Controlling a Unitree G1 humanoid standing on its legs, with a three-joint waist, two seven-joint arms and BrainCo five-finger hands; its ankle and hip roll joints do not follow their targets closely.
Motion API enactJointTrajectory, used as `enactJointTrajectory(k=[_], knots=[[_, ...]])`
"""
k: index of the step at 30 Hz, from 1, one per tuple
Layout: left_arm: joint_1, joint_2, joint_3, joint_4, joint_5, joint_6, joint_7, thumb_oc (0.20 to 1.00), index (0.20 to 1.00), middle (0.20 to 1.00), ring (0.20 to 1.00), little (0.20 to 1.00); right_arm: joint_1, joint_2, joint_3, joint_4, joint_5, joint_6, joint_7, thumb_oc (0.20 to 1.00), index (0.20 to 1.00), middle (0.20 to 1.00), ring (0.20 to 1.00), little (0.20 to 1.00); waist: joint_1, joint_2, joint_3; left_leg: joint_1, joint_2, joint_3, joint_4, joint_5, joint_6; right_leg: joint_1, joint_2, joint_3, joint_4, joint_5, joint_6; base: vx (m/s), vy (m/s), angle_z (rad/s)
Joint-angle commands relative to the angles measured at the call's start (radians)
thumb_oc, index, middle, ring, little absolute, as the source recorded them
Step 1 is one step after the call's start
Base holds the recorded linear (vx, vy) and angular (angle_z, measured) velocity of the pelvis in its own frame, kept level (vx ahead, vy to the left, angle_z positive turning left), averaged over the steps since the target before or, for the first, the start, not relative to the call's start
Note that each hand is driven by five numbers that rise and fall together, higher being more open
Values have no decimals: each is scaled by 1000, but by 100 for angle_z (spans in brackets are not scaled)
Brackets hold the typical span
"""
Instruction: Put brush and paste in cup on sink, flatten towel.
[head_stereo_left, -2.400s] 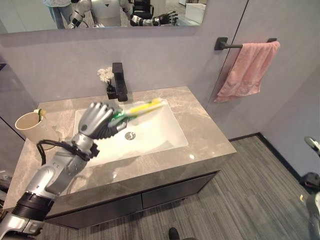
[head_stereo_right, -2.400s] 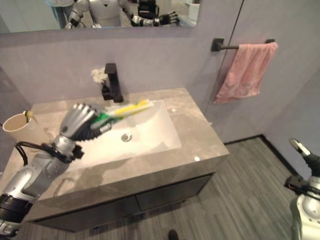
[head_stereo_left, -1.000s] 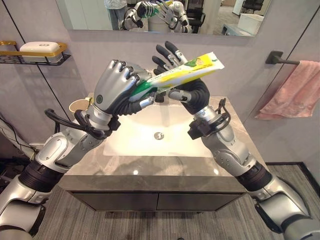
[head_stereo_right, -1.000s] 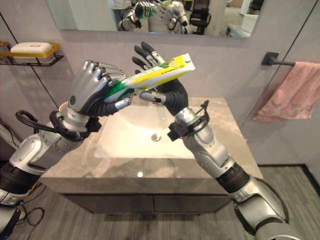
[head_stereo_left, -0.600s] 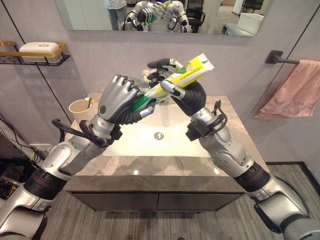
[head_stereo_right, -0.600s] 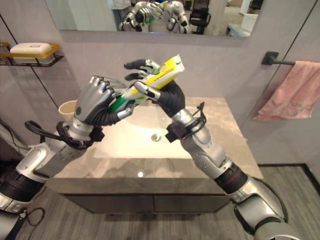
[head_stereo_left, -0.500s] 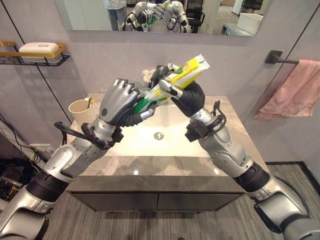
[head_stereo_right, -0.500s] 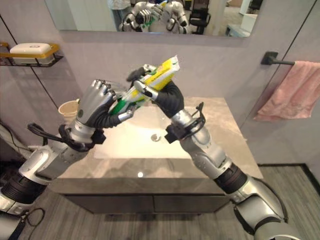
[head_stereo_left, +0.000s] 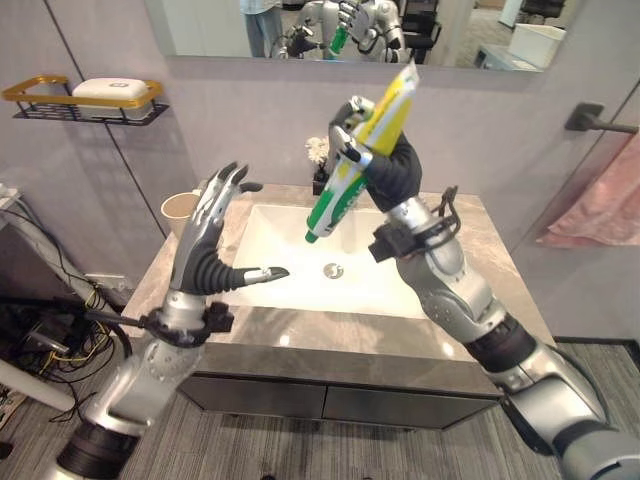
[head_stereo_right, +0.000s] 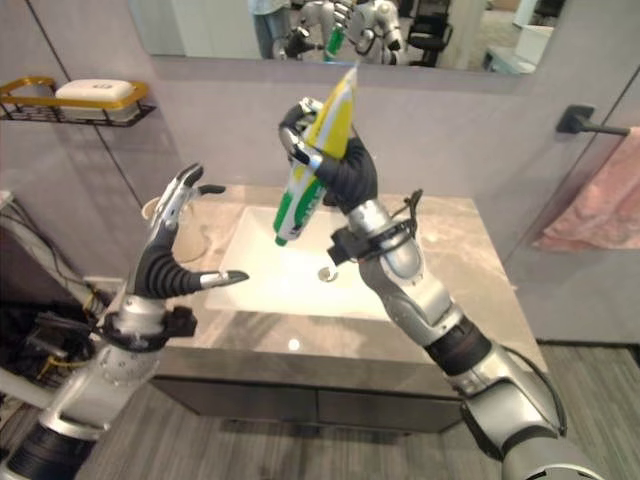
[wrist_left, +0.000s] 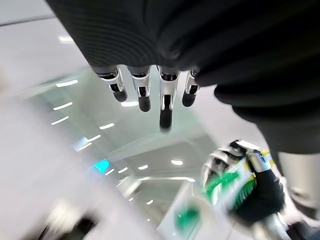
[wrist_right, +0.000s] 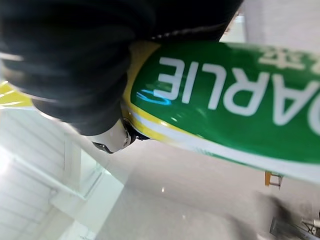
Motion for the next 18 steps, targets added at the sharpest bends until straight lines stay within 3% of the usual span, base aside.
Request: enactJointTrajectory(k=[1, 2, 8, 9, 12, 18], knots=[[0, 123, -30, 3, -68, -36, -73, 1000, 1000, 1000, 1000, 1000, -227, 14, -56, 61, -42, -69, -45, 200, 200, 200, 200, 200, 45, -49, -17, 4, -25, -11, 17, -28, -17, 2, -102, -40, 15, 26, 69, -12, -7, 19], [2, 124, -28, 2, -69, -36, -75, 1000, 1000, 1000, 1000, 1000, -229, 15, -56, 64, -41, -70, -44, 200, 200, 200, 200, 200, 44, -49, -17, 4, -25, -12, 17, -28, -17, 2, -102, -41, 15, 26, 69, -30, -16, 17], [185, 205, 86, 55, -200, -47, -132, 1000, 1000, 1000, 1000, 1000, -380, -16, -40, 231, -149, -46, -112, 200, 200, 200, 200, 200, 150, -52, 5, -57, -47, -105, 17, 0, -21, 18, -112, -128, 10, 25, 71, -24, -29, 50], [189, 206, 91, 52, -202, -46, -134, 1000, 1000, 1000, 1000, 1000, -382, -14, -40, 232, -150, -47, -113, 200, 200, 200, 200, 200, 144, -53, 4, -59, -47, -109, 17, 1, -21, 19, -112, -132, 10, 24, 71, -9, -20, 52], [248, 264, 96, 109, -260, -44, -206, 1000, 1000, 1000, 1000, 1000, -446, -38, -20, 305, -230, -27, -123, 200, 200, 200, 200, 200, 205, -49, 20, -92, -58, -166, 17, 15, -26, 30, -116, -191, 10, 16, 76, -42, -38, 53], [277, 264, 71, 199, -335, -15, -272, 1000, 1000, 1000, 1000, 1000, -492, -80, -26, 352, -264, -24, -145, 200, 200, 200, 200, 200, 242, -45, 39, -141, -75, -229, 17, 39, -29, 33, -119, -259, 10, 15, 79, -19, -25, 47]])
